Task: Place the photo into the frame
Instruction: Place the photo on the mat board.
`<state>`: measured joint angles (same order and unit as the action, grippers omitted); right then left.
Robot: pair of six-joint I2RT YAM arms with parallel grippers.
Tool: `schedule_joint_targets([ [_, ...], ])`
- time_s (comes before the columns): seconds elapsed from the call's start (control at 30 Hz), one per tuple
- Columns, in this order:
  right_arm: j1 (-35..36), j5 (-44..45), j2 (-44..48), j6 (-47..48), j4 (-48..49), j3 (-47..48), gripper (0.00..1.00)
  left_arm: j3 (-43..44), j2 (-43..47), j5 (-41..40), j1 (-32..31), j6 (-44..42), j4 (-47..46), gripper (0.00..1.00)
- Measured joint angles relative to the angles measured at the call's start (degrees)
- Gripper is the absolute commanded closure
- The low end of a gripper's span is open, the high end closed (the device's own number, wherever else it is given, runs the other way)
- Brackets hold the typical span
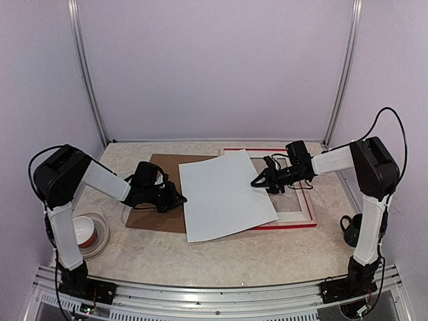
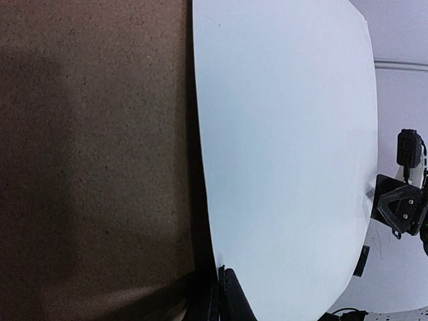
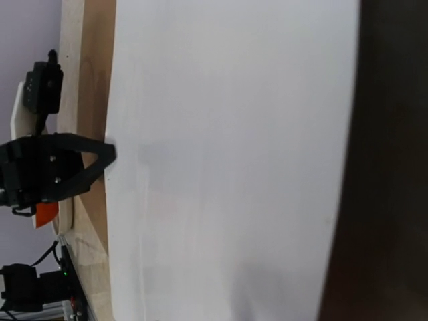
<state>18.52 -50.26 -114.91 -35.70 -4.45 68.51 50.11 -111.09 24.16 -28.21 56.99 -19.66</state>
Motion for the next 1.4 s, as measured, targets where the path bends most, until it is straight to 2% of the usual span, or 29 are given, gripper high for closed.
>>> schedule_joint_targets([
  [0.43,-0.72,-1.68,-0.72,-0.04,0.28,-1.62,1.00,0.33,0.00,-0.33,-0.37,0.00,0.26,0.95],
  [0.57,-1.29,-3.23,-0.72,-1.14,1.86,-3.54,1.00,0.85,0.00,-0.81,-0.76,0.00,0.98,0.90],
  [0.7,-1.95,-4.35,-0.72,-1.62,2.75,-4.20,1.00,1.46,-0.02,-0.70,-1.18,0.22,0.83,0.62],
  [0.8,-2.47,-5.03,-0.72,-1.73,3.08,-4.35,1.00,2.40,0.00,-0.55,-1.53,0.28,0.61,0.55],
  [1.17,-6.49,-5.01,-0.70,-0.98,2.67,-4.35,1.00,2.64,0.02,-0.63,-1.75,0.39,0.24,0.54],
  [1.4,-8.74,-3.41,-0.70,2.16,-1.81,-2.29,1.00,2.34,0.02,-0.61,-1.73,0.39,-0.35,0.53],
])
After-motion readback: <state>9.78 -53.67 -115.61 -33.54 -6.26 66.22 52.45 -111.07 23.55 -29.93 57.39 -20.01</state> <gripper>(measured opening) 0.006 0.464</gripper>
